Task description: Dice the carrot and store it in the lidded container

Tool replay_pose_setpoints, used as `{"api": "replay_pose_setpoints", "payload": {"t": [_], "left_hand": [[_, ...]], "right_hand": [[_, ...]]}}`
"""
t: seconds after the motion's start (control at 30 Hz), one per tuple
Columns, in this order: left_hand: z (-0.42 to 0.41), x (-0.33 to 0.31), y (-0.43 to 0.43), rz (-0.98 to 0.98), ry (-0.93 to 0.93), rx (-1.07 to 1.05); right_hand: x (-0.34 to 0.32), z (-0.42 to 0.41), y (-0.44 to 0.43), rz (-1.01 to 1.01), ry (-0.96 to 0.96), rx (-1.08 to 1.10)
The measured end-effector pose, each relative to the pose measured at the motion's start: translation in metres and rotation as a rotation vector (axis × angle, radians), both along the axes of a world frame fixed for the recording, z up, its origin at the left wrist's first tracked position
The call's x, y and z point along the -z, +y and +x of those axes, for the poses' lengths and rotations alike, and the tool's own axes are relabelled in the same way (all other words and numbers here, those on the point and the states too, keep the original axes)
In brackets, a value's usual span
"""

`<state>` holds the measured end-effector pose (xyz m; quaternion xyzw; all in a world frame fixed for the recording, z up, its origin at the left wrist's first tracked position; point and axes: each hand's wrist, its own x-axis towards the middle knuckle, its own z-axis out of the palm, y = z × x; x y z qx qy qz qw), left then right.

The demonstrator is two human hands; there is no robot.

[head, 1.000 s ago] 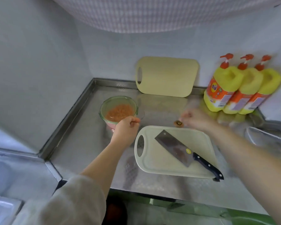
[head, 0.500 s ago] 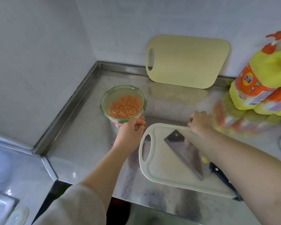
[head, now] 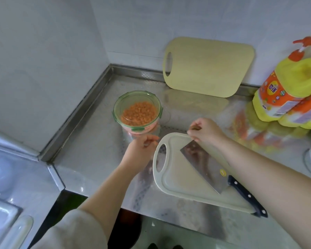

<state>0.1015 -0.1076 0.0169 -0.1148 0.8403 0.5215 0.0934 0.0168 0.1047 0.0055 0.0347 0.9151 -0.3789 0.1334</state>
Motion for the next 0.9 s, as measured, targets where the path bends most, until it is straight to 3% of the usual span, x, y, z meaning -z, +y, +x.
{"api": "replay_pose_setpoints", "payload": {"t": [0.1,0.27,0.5,0.7,0.9], "left_hand": [[0.026,-0.003,-0.014,0.234,-0.119,-0.071],[0.08,0.004,-0.052,0.398,-0.199,-0.168],[0.168,0.045,-0.115,0.26,-0.282,-0.32],[0.209,0.073,-0.148,-0.043,-0.335,-0.366],[0.209,0.067,-0.154,-0.057,-0.293,-0.413]], "right_hand": [[-0.017,0.042,-0.043,-0.247,-0.103,-0.137],[-0.021,0.114,-0.115,-0.318,-0.242,-0.37],[0.024,0.185,-0.188,-0.269,-0.382,-0.562],[0.071,0.213,-0.221,0.02,-0.385,-0.803],[0.06,0.206,-0.219,0.026,-0.351,-0.749]]}}
